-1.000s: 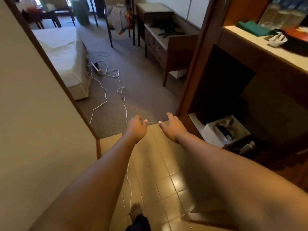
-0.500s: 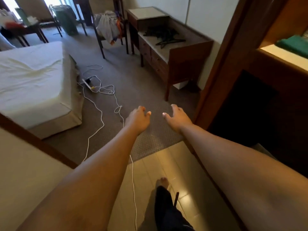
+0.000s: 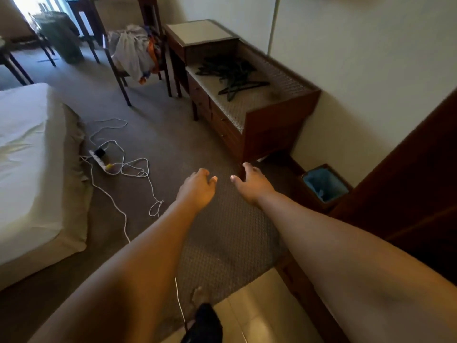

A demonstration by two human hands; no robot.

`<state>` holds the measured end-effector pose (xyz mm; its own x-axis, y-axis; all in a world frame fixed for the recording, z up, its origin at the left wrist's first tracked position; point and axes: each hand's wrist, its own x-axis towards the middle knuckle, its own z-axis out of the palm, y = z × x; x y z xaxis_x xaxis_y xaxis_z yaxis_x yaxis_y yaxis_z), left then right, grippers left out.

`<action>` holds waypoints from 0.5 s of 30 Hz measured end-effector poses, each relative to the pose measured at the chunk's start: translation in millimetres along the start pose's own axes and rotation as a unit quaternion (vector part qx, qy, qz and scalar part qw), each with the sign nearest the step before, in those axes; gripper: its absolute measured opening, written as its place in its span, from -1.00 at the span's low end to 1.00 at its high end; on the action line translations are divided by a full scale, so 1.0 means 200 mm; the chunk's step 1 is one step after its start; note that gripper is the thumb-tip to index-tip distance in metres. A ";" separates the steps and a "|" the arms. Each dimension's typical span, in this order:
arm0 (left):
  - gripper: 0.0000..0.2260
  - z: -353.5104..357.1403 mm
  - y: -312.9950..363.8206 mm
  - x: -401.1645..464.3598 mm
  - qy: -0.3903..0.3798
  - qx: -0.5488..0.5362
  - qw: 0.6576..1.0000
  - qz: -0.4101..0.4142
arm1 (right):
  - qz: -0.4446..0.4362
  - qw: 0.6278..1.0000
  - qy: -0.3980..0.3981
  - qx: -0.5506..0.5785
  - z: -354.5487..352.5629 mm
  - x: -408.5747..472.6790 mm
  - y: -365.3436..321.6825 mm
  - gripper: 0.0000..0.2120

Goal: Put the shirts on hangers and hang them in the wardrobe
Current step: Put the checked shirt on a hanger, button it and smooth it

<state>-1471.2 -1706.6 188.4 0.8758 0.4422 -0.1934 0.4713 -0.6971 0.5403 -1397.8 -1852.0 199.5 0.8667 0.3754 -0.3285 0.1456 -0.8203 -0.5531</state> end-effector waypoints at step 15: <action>-0.70 -0.42 0.15 2.02 -0.036 0.003 0.995 0.092 | 0.041 0.996 0.073 0.034 -0.40 1.71 -0.57 -0.35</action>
<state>-1111.1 -1501.7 195.3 0.9526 0.2652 -0.1488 0.3019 -0.7657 0.5679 -1079.1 -1664.8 212.1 0.9350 0.2375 -0.2633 0.0426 -0.8125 -0.5814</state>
